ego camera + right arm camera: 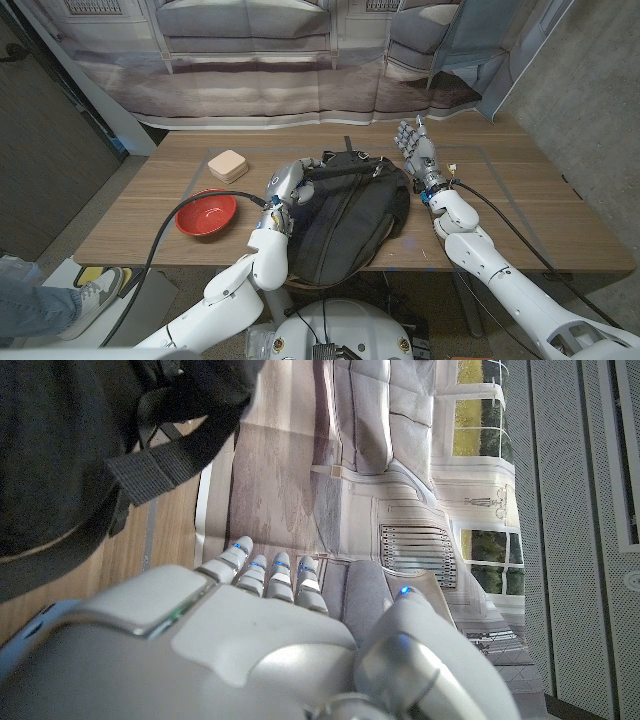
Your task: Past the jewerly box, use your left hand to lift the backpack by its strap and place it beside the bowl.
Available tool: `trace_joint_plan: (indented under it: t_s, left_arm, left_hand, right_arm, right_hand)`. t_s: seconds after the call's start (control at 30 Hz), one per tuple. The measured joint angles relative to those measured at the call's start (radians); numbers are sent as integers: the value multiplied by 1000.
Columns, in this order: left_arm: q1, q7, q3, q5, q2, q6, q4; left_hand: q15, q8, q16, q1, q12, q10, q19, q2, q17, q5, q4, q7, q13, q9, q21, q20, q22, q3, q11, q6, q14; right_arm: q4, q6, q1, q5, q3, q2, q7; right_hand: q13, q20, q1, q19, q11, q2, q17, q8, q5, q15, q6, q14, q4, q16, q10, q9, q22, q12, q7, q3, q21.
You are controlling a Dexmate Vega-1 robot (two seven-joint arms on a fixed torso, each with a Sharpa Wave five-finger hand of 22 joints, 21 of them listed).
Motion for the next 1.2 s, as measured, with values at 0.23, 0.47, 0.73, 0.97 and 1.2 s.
trace_joint_plan:
  t_s: [0.23, 0.47, 0.73, 0.97, 1.2]
  left_arm:
    - [5, 19, -10, -21, -7, -39, -9]
    - [8, 27, -17, -21, -13, -50, -19]
    - [8, 33, -24, -11, -17, -55, -34]
    - [8, 34, -28, 4, -22, -57, -44]
    - [12, 34, -30, 20, -28, -47, -59]
  left_hand:
    - [0, -6, 0, -4, 0, 0, 2, -4, 26, 11, 1, 2, 14, 3, 13, -1, -5, 7, 0, 2, 0]
    - [0, -8, 0, -8, 0, -3, 2, -8, 52, 23, 2, 2, 28, 5, 23, -1, -14, 16, 3, 2, 0]
    - [-2, -15, 0, -17, 0, -3, -4, -17, 91, 34, 4, 4, 43, 9, 37, -7, -23, 26, 3, -1, -2]
    - [-2, -15, 5, -24, 0, -3, -4, -24, 107, 40, 3, 4, 53, 9, 45, -7, -31, 33, 3, -1, -2]
    - [-2, -22, 6, -25, 0, -7, -4, -25, 129, 45, 0, 4, 60, 9, 55, -7, -37, 39, 7, -1, -2]
  right_arm:
    - [8, 3, 9, 5, 1, 2, 10]
    - [9, 3, 11, 7, 1, 2, 14]
    - [7, 4, 12, 7, 2, 0, 17]
    - [-3, 5, 11, 7, 3, -3, 17]
    - [-8, 5, 11, 5, 3, -5, 17]
  right_hand:
    - [0, 0, 5, 0, 3, 5, 0, 0, 0, 0, 0, 0, 0, 0, 4, 0, 0, 0, 0, 0, 0]
    - [0, 7, 5, 8, -2, 5, 0, 0, 0, 0, 0, 0, 0, 0, 9, 0, 0, 0, 0, 0, 0]
    - [0, 4, 5, 11, -2, 5, 0, 0, 0, 0, 0, 0, 0, 0, 9, 0, 0, 0, 0, 0, 0]
    - [0, 4, 5, 11, -2, 5, 0, 0, 0, 0, 0, 0, 0, 0, 9, 0, 0, 0, 0, 0, 0]
    - [0, 4, 5, 11, -2, 5, 0, 0, 0, 0, 0, 0, 0, 0, 9, 0, 0, 0, 0, 0, 0]
